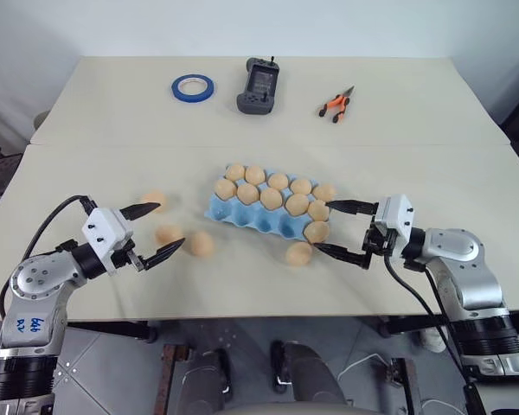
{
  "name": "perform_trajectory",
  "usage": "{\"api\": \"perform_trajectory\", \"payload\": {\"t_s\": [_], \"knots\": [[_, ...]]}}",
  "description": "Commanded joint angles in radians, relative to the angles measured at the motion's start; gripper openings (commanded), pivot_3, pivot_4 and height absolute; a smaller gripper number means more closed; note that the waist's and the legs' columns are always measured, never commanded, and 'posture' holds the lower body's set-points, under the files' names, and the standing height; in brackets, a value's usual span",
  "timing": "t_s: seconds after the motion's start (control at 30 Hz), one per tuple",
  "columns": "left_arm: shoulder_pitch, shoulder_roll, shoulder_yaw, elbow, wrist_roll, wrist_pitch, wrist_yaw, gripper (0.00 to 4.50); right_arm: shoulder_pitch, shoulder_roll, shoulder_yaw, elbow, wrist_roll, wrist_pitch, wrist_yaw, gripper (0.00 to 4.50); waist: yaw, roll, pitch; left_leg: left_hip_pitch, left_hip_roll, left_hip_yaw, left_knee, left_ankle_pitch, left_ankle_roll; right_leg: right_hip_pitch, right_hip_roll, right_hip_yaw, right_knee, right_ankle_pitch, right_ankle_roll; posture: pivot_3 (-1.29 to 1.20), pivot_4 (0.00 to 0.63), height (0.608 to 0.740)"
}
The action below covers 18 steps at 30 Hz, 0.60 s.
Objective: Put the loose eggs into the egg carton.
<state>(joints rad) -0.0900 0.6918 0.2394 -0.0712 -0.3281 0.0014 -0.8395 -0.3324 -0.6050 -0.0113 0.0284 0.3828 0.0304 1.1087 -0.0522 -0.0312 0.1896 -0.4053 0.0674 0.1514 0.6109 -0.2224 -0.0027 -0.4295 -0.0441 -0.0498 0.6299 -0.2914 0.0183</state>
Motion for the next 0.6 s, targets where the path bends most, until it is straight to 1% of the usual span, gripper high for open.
{"api": "perform_trajectory", "payload": {"t_s": [0.03, 0.23, 0.33, 0.47, 0.6], "knots": [[-0.006, 0.009, 0.016, -0.018, -0.009, 0.0, 0.001, 4.46, 0.019, -0.01, -0.045, -0.034, 0.024, -0.01, -0.006, 4.5, 0.001, 0.0, 0.0, 0.0, 0.0, 0.0, 0.0, 0.0, 0.0, 0.0, 0.0, 0.0, 0.0, 0.0, 0.0, 0.0, 0.15, 0.74], [-0.017, -0.004, -0.012, -0.022, -0.029, 0.007, -0.035, 4.46, 0.082, -0.026, -0.086, -0.058, 0.023, -0.04, -0.009, 4.5, 0.004, 0.0, 0.0, 0.0, 0.0, 0.0, 0.0, 0.0, 0.0, 0.0, 0.0, 0.0, 0.0, 0.0, 0.0, 0.0, 0.15, 0.74], [-0.028, -0.01, -0.038, -0.019, -0.026, -0.004, -0.066, 4.46, 0.145, -0.067, -0.134, -0.075, 0.035, -0.038, 0.006, 4.5, 0.011, 0.0, 0.0, 0.0, 0.0, 0.0, 0.001, 0.0, 0.001, 0.001, 0.0, 0.0, 0.0, 0.0, 0.0, 0.0, 0.15, 0.74], [-0.039, -0.02, -0.11, -0.016, -0.015, -0.049, -0.15, 4.46, 0.29, -0.142, -0.221, -0.083, 0.032, -0.081, 0.046, 4.5, 0.027, 0.0, 0.0, 0.0, 0.0, 0.0, 0.001, -0.001, 0.001, 0.001, 0.0, 0.0, -0.001, 0.0, 0.0, 0.0, 0.15, 0.74], [-0.045, -0.038, -0.14, 0.012, -0.021, -0.098, -0.2, 4.46, 0.345, -0.148, -0.223, -0.087, 0.017, -0.124, 0.049, 4.5, 0.022, 0.0, 0.0, 0.0, 0.0, 0.0, 0.002, -0.001, 0.001, 0.002, 0.0, 0.0, -0.002, 0.0, 0.0, 0.0, 0.15, 0.74]]}}
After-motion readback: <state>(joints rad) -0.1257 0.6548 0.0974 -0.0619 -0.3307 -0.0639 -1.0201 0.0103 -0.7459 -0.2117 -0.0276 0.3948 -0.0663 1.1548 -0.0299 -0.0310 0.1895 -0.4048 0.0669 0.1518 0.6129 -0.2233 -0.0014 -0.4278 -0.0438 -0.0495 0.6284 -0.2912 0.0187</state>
